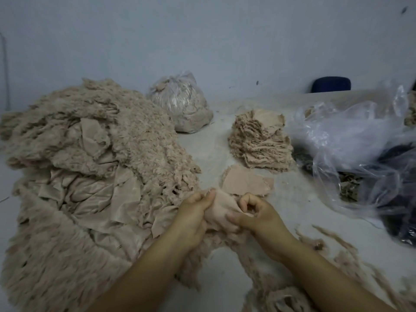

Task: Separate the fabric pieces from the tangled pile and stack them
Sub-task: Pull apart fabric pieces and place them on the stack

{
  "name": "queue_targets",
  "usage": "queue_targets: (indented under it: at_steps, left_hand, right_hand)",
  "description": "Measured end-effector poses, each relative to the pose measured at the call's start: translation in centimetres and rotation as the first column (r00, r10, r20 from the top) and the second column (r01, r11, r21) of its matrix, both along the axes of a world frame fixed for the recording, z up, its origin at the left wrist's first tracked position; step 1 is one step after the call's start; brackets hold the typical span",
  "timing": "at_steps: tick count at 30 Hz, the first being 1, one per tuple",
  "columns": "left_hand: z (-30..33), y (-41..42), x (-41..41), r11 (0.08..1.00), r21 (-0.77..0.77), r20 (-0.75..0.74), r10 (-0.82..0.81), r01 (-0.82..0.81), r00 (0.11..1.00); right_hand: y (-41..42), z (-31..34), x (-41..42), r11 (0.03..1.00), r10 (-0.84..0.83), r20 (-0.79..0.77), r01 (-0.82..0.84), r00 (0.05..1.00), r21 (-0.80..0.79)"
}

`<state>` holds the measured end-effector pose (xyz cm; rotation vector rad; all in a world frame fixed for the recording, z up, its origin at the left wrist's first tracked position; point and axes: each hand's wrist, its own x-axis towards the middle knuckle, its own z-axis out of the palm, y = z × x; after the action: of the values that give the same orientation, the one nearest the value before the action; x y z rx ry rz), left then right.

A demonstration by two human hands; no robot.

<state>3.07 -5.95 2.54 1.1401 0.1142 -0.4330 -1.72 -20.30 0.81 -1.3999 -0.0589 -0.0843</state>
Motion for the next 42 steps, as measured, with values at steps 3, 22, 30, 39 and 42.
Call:
queue_targets:
  at_steps: [3, 22, 30, 39, 42]
  left_hand:
    - [0.0, 0.2, 0.6, 0.999, 0.042, 0.089, -0.001, -0.003, 0.996]
    - [0.5, 0.1, 2.2, 0.827, 0.517, 0.663, -0.222, -0.223, 0.715]
    - [-1.7, -2.0, 1.3, 0.757, 0.533, 0.517, 0.063, -0.379, 0.854]
    - [-1.5, -2.4, 1.4, 0.907, 0.362, 0.297, 0.106, -0.214, 0.949]
    - [-1.2, -1.8, 1.6, 0.878, 0.385, 0.413, 0.114, -0.286, 0.904]
  right_hand:
    - [-0.5, 0.3, 0.4, 0.965, 0.147, -0.253, -0.082, 0.956, 0.25]
    - [-0.6, -0.3, 0.9, 1.0, -0.009, -0.147, 0.011, 0.989, 0.012]
    - [2.2, 0.9, 2.7, 0.925, -0.315, 0.208, 0.348, 0.926, -0.154]
    - [3.1, 1.1, 3.8, 0.901, -0.382, 0.229, 0.416, 0.895, -0.122]
    - [2.0, 1.4, 4.3, 0.89, -0.415, 0.208, 0.443, 0.886, -0.109]
